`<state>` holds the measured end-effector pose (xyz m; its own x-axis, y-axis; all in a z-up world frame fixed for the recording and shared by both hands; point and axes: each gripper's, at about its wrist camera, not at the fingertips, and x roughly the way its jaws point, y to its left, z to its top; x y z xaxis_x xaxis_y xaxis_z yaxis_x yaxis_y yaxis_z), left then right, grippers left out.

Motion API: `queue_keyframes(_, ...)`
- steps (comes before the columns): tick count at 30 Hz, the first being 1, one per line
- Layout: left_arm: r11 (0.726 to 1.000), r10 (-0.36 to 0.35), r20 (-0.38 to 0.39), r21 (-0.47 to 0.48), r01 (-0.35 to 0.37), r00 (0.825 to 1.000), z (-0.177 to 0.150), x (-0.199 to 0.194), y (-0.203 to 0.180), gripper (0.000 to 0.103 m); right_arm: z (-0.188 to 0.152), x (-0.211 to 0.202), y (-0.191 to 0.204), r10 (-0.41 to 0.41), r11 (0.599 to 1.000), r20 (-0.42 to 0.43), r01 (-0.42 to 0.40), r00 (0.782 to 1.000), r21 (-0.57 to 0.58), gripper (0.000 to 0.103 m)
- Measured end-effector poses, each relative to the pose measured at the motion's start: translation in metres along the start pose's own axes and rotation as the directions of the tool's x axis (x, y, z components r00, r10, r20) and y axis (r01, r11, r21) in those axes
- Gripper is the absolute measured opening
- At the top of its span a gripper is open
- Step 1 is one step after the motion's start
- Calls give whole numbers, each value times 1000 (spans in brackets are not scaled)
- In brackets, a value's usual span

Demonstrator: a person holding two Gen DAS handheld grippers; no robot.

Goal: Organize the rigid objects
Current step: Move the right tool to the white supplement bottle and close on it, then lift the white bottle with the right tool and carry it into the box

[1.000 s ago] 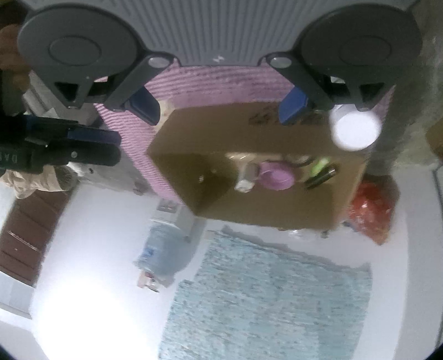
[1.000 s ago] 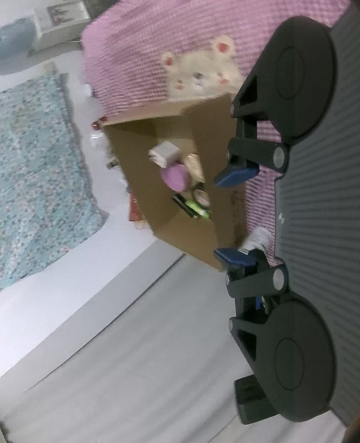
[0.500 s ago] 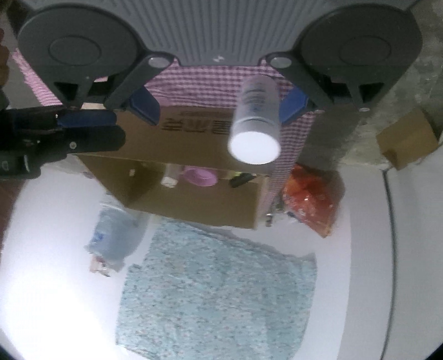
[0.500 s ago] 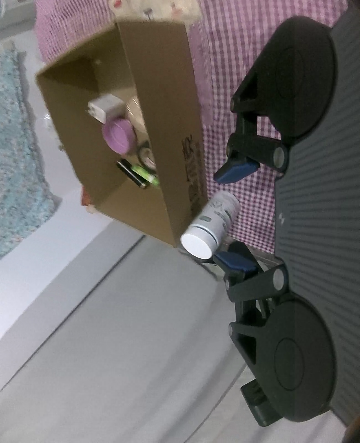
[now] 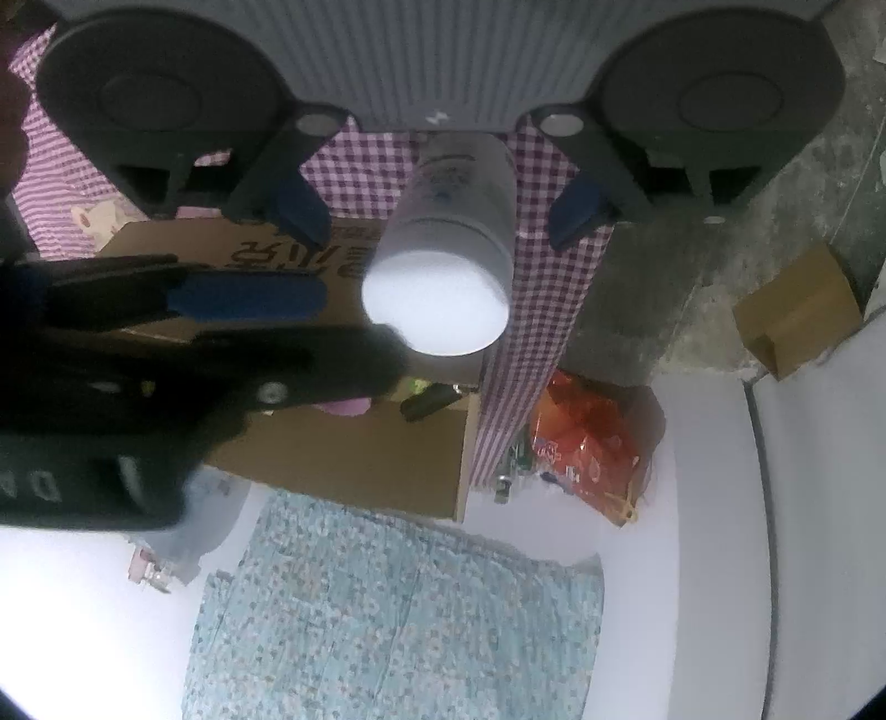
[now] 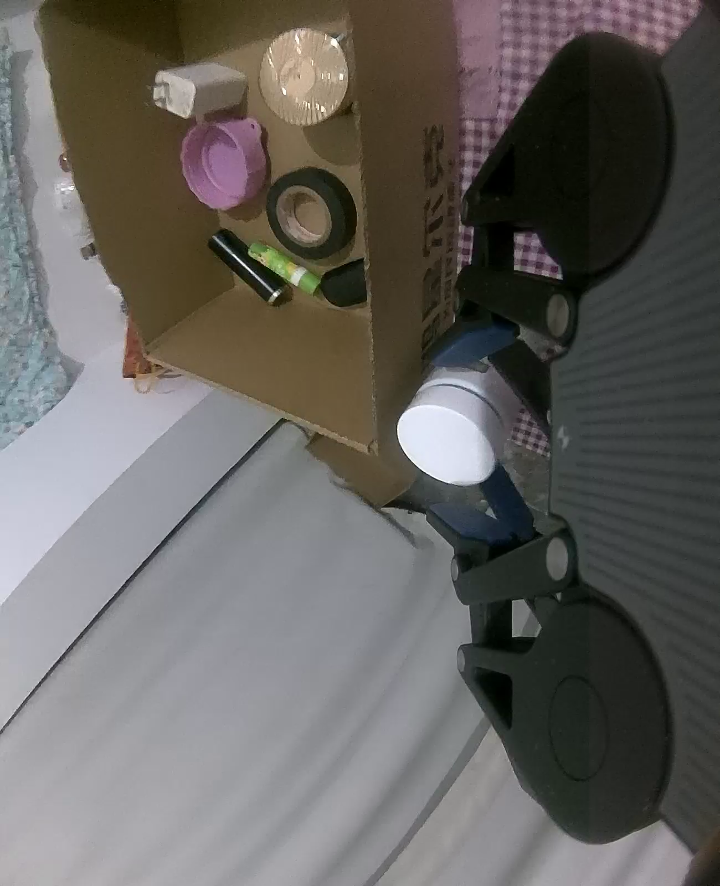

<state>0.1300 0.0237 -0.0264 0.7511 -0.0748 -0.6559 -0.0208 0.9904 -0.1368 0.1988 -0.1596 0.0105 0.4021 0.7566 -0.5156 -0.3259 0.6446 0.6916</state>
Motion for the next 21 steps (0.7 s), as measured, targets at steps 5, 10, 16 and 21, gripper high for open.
queue_keyframes(5, 1000, -6, -19, -9, 6, 1000, 0, 8, 3, 73, 2, 14, -2, 4, 1000, -32, -4, 999, 10, 54)
queue_keyframes(10, 1000, -3, -27, -1, 3, 1000, 0, 10, 2, 61, 2, 21, -5, 11, 1000, -52, -10, 999, 16, 54)
queue_keyframes(16, 1000, 15, -19, 2, -15, 1000, -1, 10, -3, 56, 0, 19, -6, 6, 1000, -50, -4, 999, 25, 47)
queue_keyframes(21, 1000, 28, -9, 14, -27, 1000, -3, 7, -6, 55, -2, 18, -11, 2, 999, -53, 0, 999, 42, 37)
